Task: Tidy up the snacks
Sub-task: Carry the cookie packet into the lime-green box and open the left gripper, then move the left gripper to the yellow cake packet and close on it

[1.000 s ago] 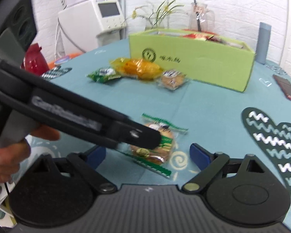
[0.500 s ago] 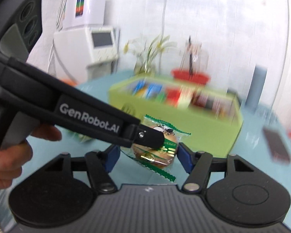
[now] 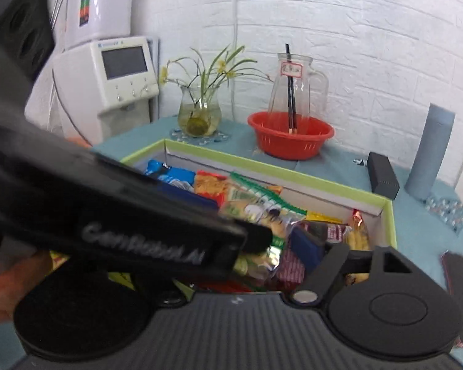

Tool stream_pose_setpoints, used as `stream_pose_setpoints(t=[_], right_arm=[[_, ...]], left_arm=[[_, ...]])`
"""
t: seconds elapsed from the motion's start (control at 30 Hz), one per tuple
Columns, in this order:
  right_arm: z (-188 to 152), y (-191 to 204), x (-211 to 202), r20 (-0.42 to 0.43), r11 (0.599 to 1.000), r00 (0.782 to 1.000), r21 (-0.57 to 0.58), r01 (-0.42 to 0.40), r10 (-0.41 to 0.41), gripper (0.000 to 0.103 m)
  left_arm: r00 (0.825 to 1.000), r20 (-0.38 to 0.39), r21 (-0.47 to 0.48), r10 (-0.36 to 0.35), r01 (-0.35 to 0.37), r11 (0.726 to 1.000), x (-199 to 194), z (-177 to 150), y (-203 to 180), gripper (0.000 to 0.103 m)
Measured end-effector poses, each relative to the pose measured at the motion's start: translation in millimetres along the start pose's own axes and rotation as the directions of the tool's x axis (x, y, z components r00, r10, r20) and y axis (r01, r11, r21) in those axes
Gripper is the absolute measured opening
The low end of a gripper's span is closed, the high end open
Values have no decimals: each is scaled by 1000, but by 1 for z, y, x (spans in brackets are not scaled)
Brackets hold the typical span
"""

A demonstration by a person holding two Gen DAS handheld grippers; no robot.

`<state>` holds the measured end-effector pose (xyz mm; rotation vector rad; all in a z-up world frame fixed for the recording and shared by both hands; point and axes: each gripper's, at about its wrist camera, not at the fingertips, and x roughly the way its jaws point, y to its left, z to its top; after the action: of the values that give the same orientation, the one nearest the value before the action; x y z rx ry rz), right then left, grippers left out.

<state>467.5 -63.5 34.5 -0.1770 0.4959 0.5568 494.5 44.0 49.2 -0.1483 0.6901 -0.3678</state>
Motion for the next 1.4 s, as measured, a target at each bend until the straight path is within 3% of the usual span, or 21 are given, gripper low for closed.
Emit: stream_pose_setpoints(t=[0.1, 0.27, 0.43, 0.57, 0.67, 0.83, 1.0, 1.1, 1.2, 1.4], right_arm=[[2, 2, -19, 53, 1000, 998, 3, 15, -15, 93], [5, 24, -77, 167, 997, 984, -41, 66, -58, 93], [-19, 54, -110, 137, 998, 990, -68, -7, 17, 93], [-45, 86, -102, 43, 993, 995, -82, -86, 89, 93], [-49, 106, -83, -11, 981, 988, -116, -154, 153, 93], [-31, 128, -29, -80, 956, 980, -218, -198, 184, 93], [-33, 133, 14, -183, 947, 963, -218, -236, 198, 93], [-41, 132, 0, -184, 952, 964, -204, -228, 192, 93], [-56, 130, -31, -182, 960, 963, -164, -229, 199, 93], [-99, 127, -99, -157, 983, 974, -66, -173, 161, 94]], left_arm=[[998, 56, 35, 5, -7, 999, -20, 1, -4, 37], [985, 173, 68, 11, -23, 997, -83, 3, -7, 50], [973, 214, 35, 80, -89, 995, -136, -26, 14, 57], [971, 172, -36, 166, -162, 986, -153, -64, 43, 59], [974, 98, -117, 202, -190, 975, -152, -90, 73, 56], [989, -8, -190, 145, -144, 971, -124, -92, 102, 49], [992, -100, -217, 74, -94, 972, -86, -92, 109, 26], [993, -96, -173, 72, -88, 981, -87, -92, 97, 17], [990, -115, -92, 77, -88, 992, -83, -96, 74, 17], [990, -138, 12, 7, -5, 1000, -75, -120, 10, 20]])
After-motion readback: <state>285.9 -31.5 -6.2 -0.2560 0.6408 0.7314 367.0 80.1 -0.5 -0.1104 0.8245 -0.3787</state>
